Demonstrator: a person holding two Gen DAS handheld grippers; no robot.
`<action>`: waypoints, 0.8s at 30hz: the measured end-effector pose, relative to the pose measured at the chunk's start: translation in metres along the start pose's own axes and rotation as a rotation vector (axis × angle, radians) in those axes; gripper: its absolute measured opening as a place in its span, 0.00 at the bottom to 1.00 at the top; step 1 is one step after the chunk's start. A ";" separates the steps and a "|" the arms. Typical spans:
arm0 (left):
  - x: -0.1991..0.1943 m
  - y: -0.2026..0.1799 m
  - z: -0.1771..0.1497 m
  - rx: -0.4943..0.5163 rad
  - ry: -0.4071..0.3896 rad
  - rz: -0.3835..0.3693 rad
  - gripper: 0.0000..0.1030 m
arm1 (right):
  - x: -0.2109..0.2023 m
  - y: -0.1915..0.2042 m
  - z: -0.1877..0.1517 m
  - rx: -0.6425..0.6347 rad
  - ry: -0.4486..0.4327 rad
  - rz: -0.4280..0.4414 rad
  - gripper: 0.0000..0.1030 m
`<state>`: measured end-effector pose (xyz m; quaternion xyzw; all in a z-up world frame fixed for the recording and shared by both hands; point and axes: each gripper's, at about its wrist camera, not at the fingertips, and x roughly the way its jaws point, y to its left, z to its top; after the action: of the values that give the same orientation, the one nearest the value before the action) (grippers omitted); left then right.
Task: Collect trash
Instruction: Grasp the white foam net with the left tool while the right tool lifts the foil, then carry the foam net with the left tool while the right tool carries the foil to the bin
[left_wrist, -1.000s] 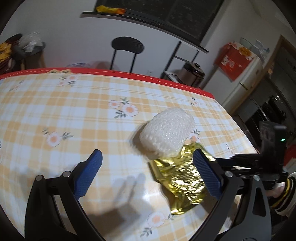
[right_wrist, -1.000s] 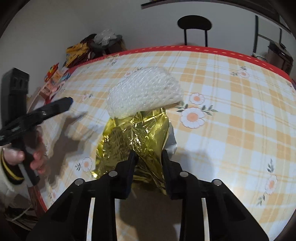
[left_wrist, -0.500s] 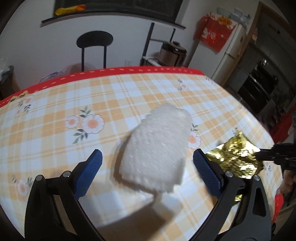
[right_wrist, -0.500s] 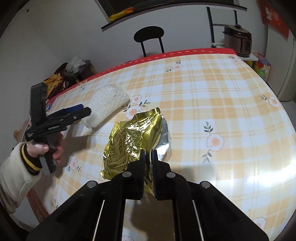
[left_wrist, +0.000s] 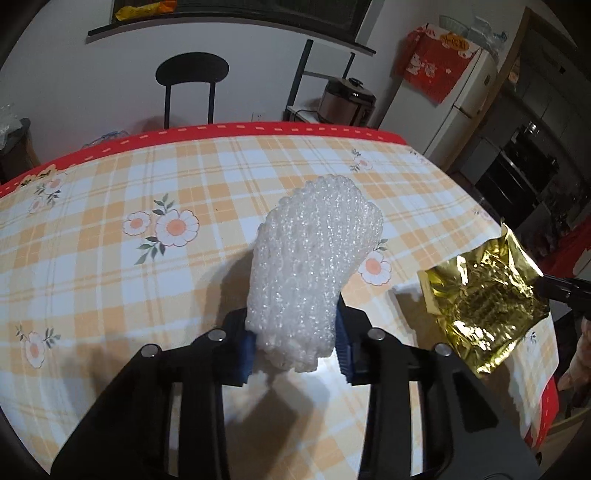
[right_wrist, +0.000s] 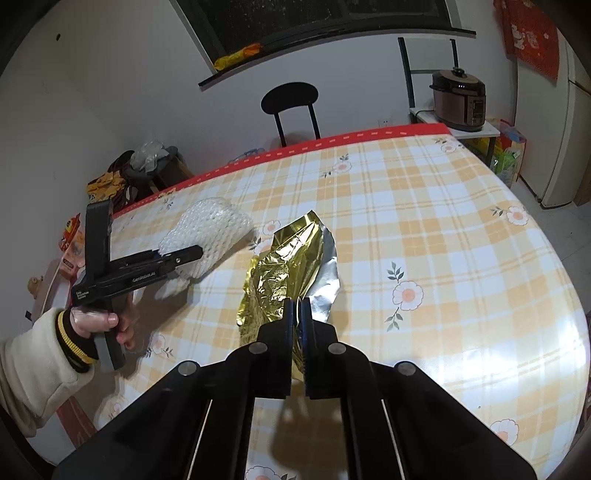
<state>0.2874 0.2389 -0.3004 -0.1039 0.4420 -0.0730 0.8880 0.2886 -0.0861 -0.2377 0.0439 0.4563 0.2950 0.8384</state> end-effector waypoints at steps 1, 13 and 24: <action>-0.007 -0.001 -0.001 -0.003 -0.011 0.002 0.35 | -0.003 0.001 0.001 -0.002 -0.008 -0.002 0.05; -0.100 -0.016 -0.018 -0.060 -0.122 0.050 0.35 | -0.037 0.015 0.014 -0.039 -0.091 0.038 0.05; -0.172 -0.065 -0.042 -0.074 -0.204 0.108 0.35 | -0.093 0.005 0.006 -0.052 -0.175 0.075 0.05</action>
<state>0.1478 0.2090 -0.1765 -0.1194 0.3568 0.0023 0.9265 0.2527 -0.1307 -0.1641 0.0648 0.3716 0.3331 0.8641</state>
